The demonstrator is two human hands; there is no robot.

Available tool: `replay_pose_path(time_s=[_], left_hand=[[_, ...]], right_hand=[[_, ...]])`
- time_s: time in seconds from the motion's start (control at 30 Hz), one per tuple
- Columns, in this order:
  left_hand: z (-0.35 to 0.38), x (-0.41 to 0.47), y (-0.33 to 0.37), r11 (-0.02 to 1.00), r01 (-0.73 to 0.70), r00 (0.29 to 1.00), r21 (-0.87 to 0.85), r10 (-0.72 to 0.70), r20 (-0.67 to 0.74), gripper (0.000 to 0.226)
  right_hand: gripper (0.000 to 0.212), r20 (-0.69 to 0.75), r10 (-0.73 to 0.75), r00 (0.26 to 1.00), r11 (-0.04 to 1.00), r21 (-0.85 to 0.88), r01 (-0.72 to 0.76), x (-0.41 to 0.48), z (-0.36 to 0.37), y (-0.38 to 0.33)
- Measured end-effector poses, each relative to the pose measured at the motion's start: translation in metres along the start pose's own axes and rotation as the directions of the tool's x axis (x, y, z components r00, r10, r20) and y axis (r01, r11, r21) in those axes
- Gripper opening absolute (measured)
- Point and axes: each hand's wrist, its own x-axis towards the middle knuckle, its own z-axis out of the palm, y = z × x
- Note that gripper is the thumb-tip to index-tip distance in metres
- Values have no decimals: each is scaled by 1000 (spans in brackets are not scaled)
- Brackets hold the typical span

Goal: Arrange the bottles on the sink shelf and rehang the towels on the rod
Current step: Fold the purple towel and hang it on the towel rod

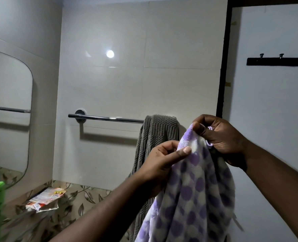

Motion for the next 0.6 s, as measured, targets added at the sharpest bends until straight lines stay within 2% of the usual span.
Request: replay_pose_path(time_s=[0.03,0.13,0.17,0.23,0.3,0.5,0.6], left_hand=[[-1,0,3,999,34,999,-3,-34,20,33],[-3,-3,10,974,223,963,-31,-216,162,65],[-3,-3,11,964,261,956,-60,-249,154,68],[-7,-3,9,943,303,950,-139,-287,124,65],[-10,-6,6,933,332,939,-136,-313,141,62],[-31,-29,-2,939,330,892,93,-343,295,36],[-48,-37,-2,920,331,879,212,-382,285,26]], right_hand=[[19,8,1,1000,1000,-15,0,0,2,-1],[16,30,12,999,1000,-13,-12,-1,6,-2],[15,32,18,999,1000,6,-18,0,8,-2],[14,48,26,999,998,47,-28,-1,8,-1],[18,81,34,996,997,62,-39,-1,7,0],[30,87,44,995,999,-16,-43,-4,-7,4],[19,48,39,998,998,-45,-37,-7,-18,5]])
